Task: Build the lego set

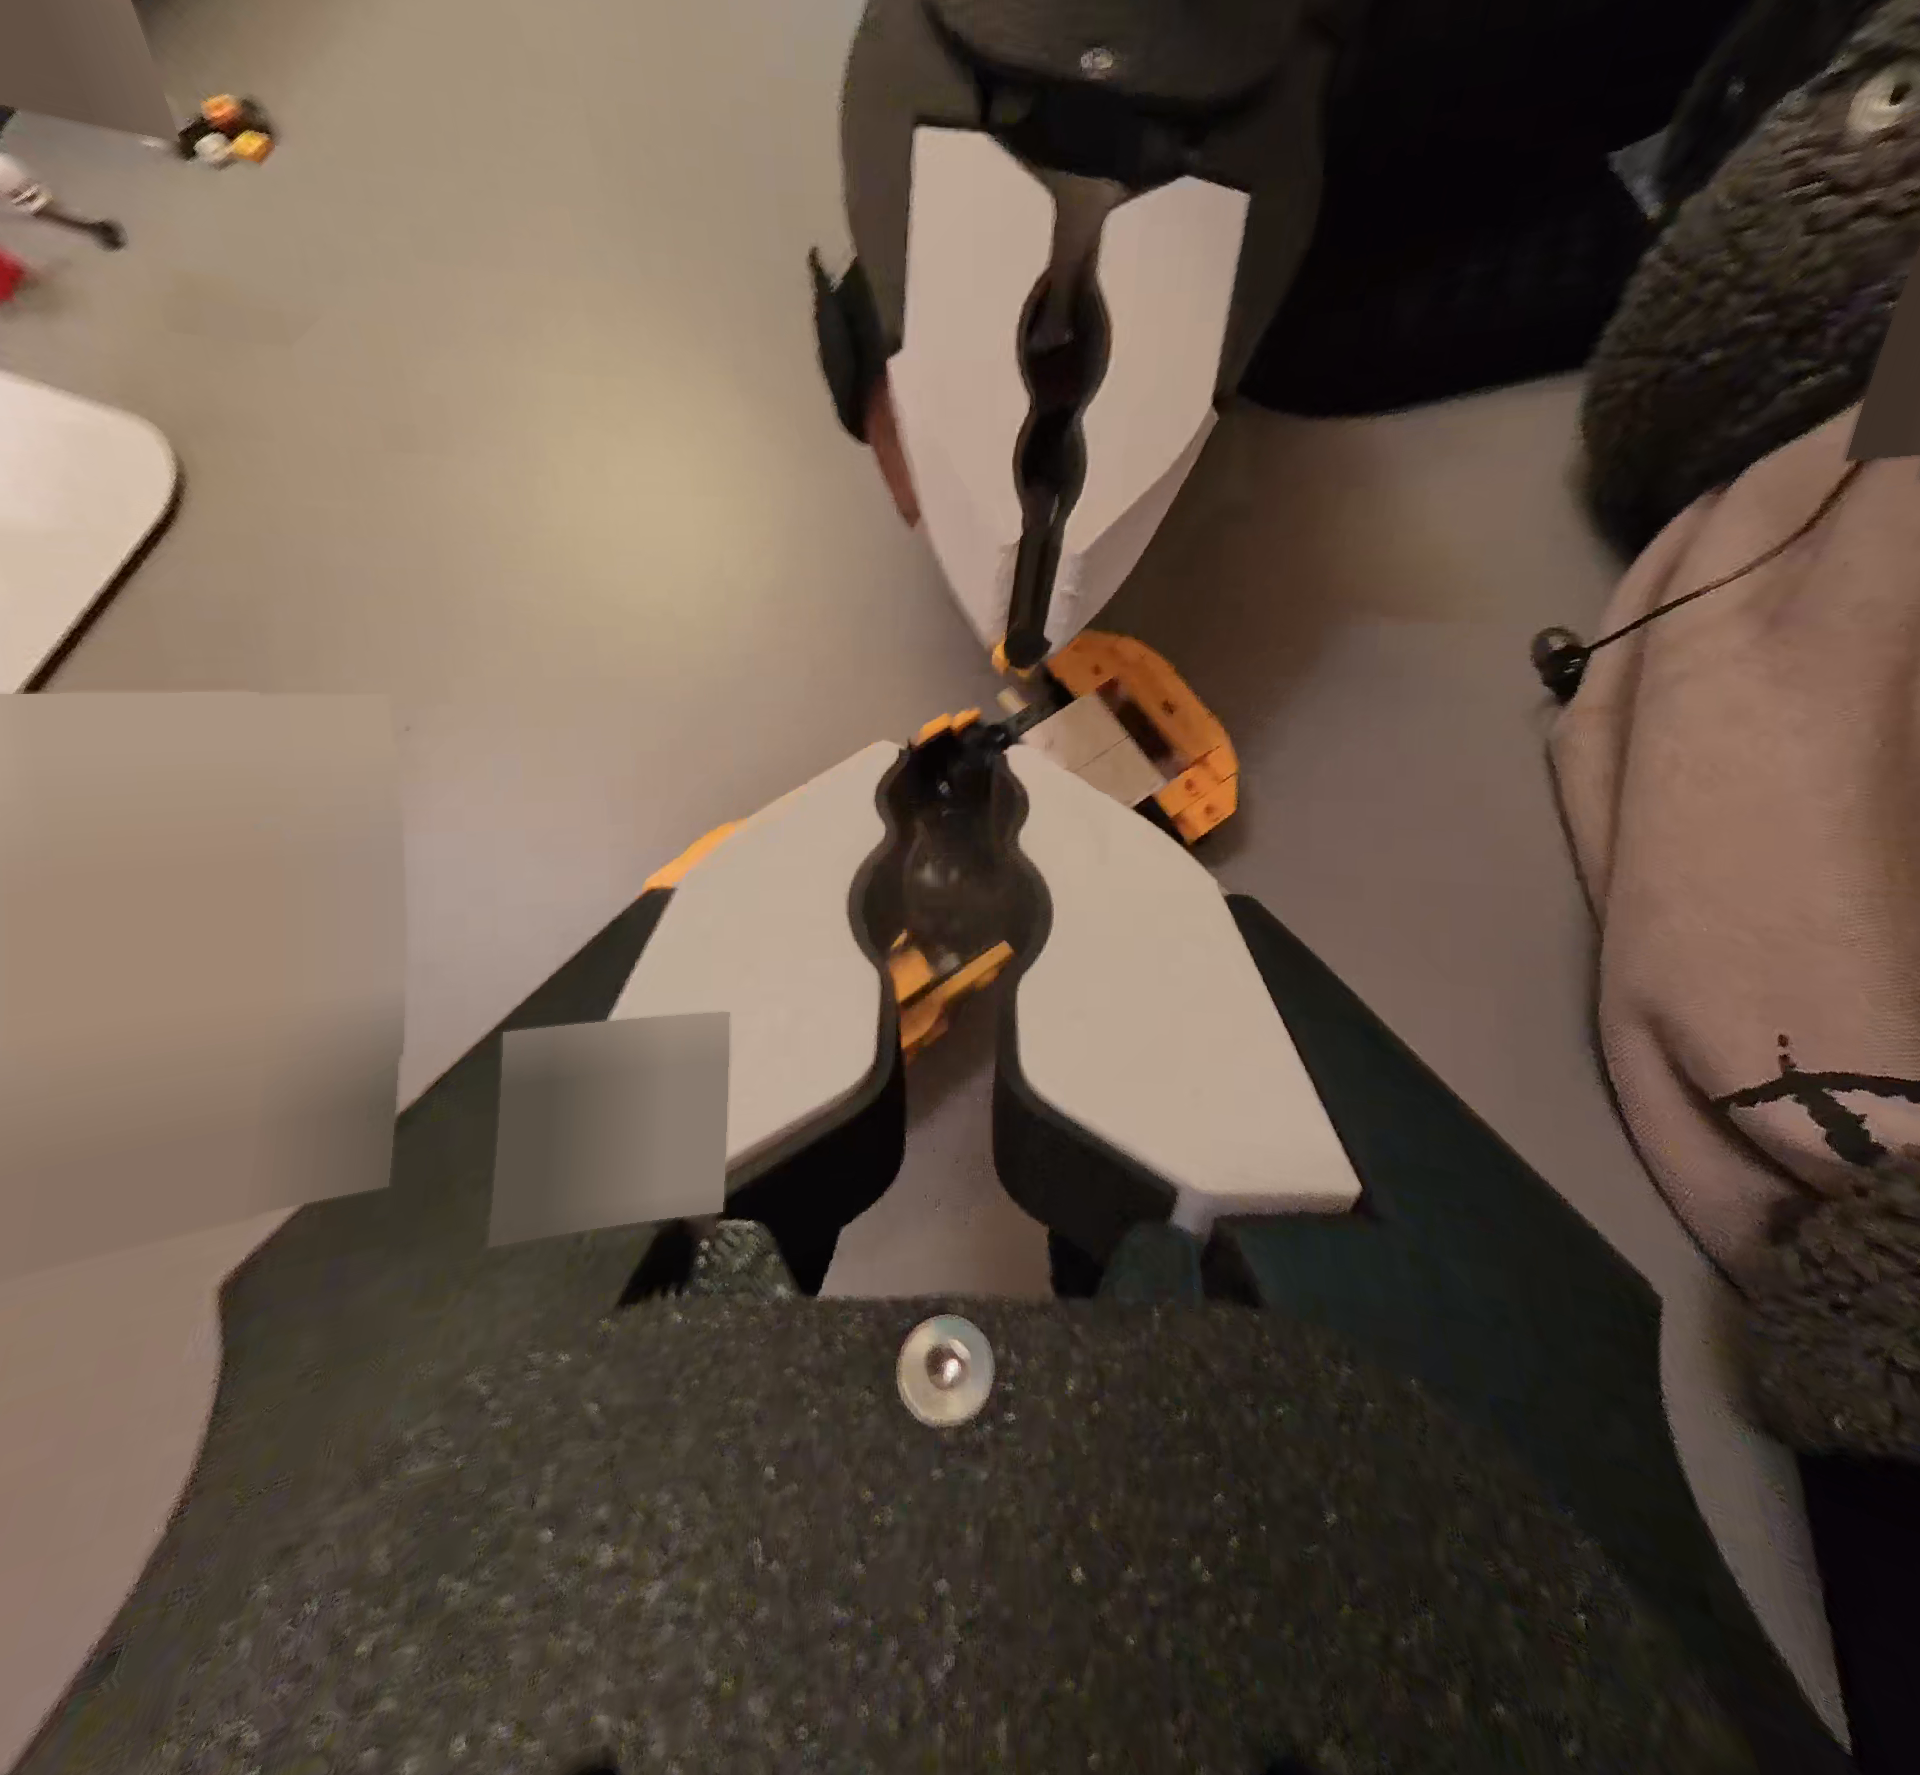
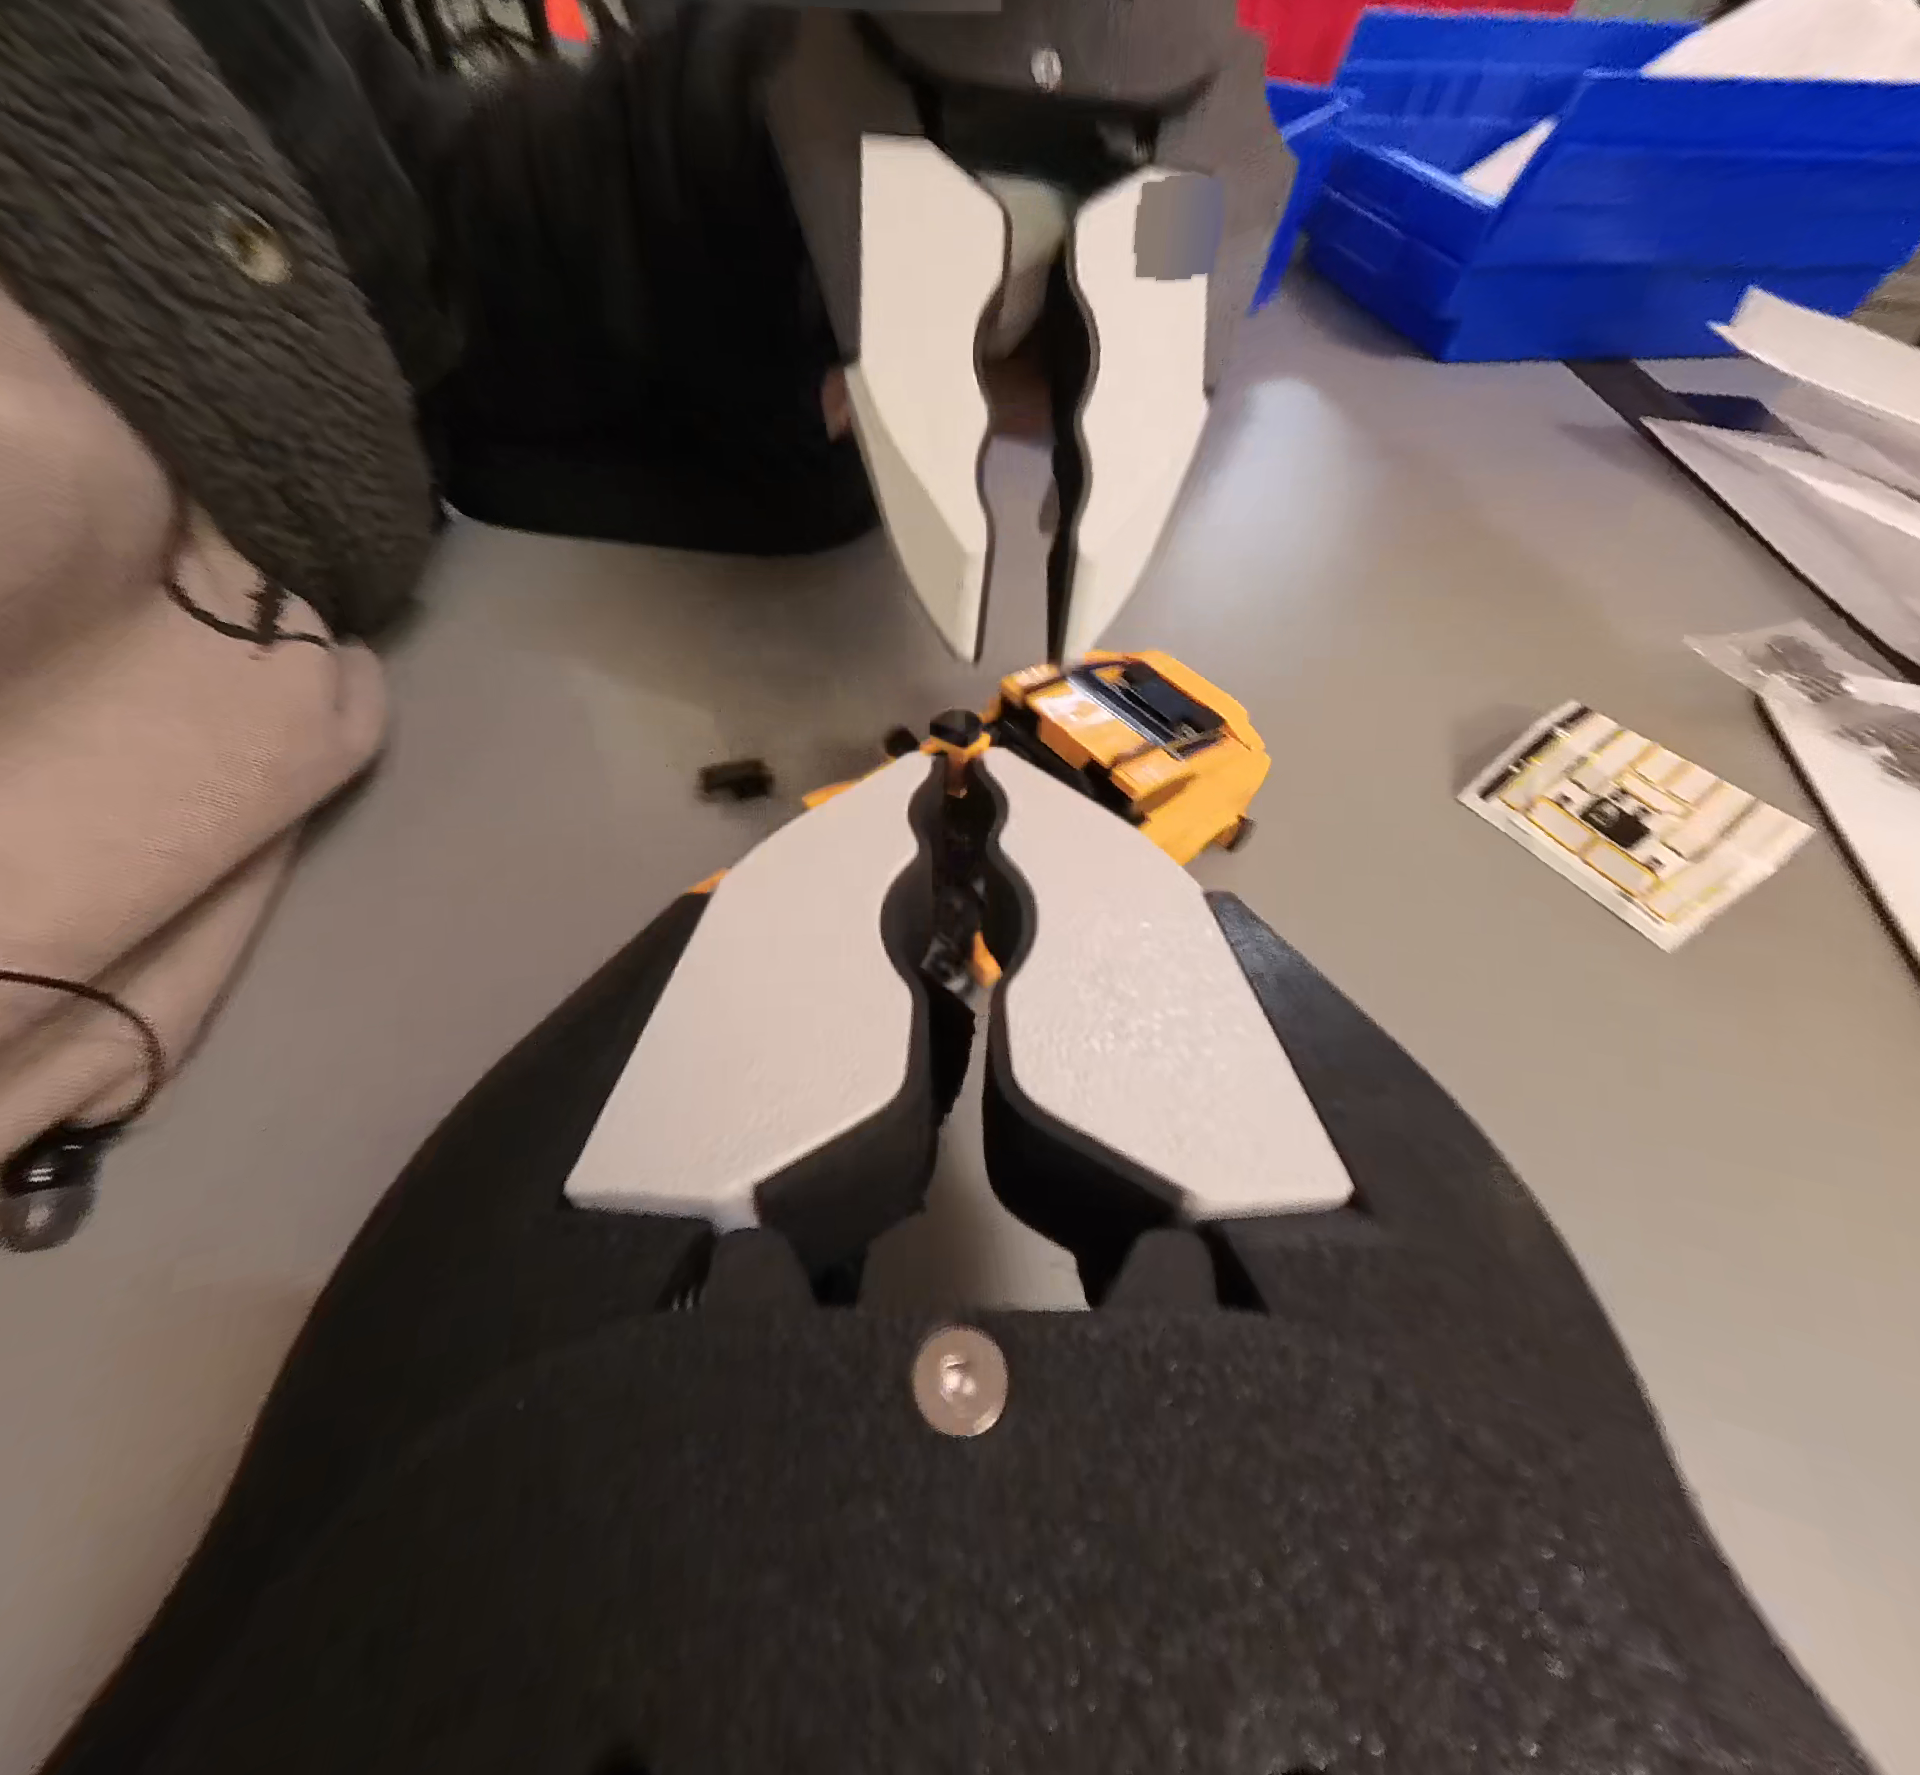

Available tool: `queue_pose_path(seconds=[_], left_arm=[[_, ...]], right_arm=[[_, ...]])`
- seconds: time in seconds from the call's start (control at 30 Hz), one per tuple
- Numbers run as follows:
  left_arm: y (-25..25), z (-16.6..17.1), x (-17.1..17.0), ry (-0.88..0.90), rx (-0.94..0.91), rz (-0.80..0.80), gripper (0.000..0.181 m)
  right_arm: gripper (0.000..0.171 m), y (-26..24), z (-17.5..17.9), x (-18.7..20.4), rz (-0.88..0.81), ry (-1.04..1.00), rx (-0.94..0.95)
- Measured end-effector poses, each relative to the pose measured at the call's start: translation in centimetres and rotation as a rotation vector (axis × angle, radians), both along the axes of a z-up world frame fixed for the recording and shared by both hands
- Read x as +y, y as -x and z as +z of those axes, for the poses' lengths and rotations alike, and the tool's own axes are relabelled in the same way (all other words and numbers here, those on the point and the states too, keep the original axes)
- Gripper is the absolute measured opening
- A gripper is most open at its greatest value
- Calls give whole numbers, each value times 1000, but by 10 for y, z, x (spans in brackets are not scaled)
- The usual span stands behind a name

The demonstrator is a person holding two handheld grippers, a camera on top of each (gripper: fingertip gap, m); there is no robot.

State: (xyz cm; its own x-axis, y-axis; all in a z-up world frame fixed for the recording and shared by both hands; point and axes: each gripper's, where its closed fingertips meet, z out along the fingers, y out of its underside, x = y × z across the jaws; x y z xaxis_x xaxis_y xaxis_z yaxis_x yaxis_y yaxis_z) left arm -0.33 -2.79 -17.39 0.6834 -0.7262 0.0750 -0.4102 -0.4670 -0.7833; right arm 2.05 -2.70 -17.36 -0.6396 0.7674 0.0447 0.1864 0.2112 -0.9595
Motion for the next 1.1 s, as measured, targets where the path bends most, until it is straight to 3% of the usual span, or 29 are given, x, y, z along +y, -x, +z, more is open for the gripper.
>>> queue_pose_path(seconds=[0.27, 0.63, 0.97, 1.1], left_arm=[[-36, 15, -6, -77, -130, -140, 14], [-28, 24, 11, -79, -218, -5, 8], [-5, 17, 37, 69, -430, 271, 8], [3, 18, 42, 135, -559, 342, 8]], right_arm=[[3, -12, 17, -12, 112, 153, -4], [4, -2, 26, 5, 8, 215, 12], [0, 17, 23, 36, -275, -38, 87], [15, 20, 23, 39, -342, -209, 128]])
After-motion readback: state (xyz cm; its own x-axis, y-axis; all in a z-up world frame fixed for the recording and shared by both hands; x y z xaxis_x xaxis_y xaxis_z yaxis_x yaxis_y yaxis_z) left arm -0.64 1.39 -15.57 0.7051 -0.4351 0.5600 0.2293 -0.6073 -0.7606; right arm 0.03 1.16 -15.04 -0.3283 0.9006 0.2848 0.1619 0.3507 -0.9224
